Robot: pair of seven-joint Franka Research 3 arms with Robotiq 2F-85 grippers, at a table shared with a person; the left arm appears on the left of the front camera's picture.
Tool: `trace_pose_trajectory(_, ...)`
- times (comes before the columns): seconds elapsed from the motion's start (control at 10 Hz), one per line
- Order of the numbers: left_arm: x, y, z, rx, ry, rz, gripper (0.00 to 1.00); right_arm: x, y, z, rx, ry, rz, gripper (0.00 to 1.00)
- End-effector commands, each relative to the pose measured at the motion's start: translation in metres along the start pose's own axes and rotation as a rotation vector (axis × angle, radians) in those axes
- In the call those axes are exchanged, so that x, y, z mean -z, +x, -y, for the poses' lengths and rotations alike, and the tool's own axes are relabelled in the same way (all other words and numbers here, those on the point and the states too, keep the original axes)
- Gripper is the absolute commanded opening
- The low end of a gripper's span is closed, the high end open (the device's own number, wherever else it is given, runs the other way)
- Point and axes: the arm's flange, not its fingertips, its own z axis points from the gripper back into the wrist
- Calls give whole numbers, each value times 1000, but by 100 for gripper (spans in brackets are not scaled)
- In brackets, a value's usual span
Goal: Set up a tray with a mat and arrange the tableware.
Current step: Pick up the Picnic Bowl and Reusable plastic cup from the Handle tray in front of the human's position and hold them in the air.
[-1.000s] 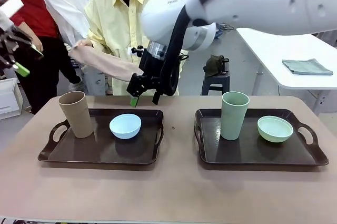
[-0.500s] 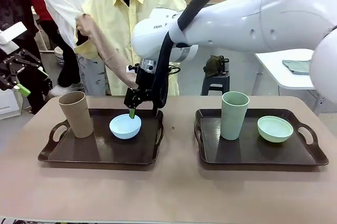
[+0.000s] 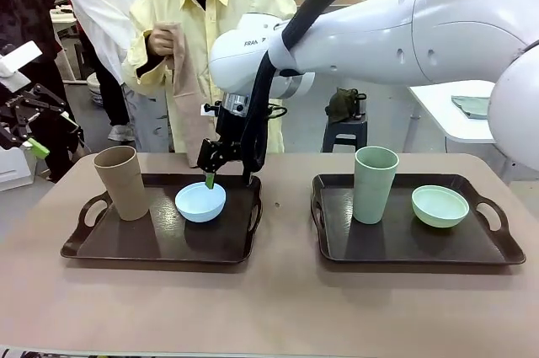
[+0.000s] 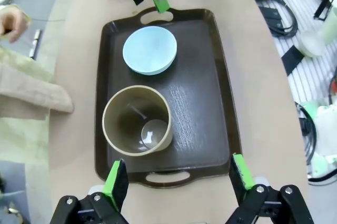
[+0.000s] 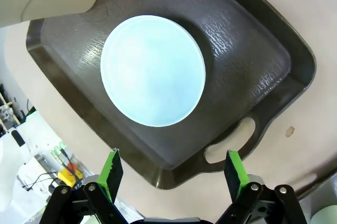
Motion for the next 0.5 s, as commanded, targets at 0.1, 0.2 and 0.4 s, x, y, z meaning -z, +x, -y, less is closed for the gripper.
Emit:
trace_pose_trajectory(0.1,0,0,0,0,0,0,100,5,2,3,28,-57,14,100)
trace_pose_trajectory(0.2,11,-24,-6,9,23,-39,100,12,5,8,53,-86,21,100)
trace_pose_trajectory(0.4,26,-74,-9,-54,-70,96,100,21,4,9,128,-180,71,100)
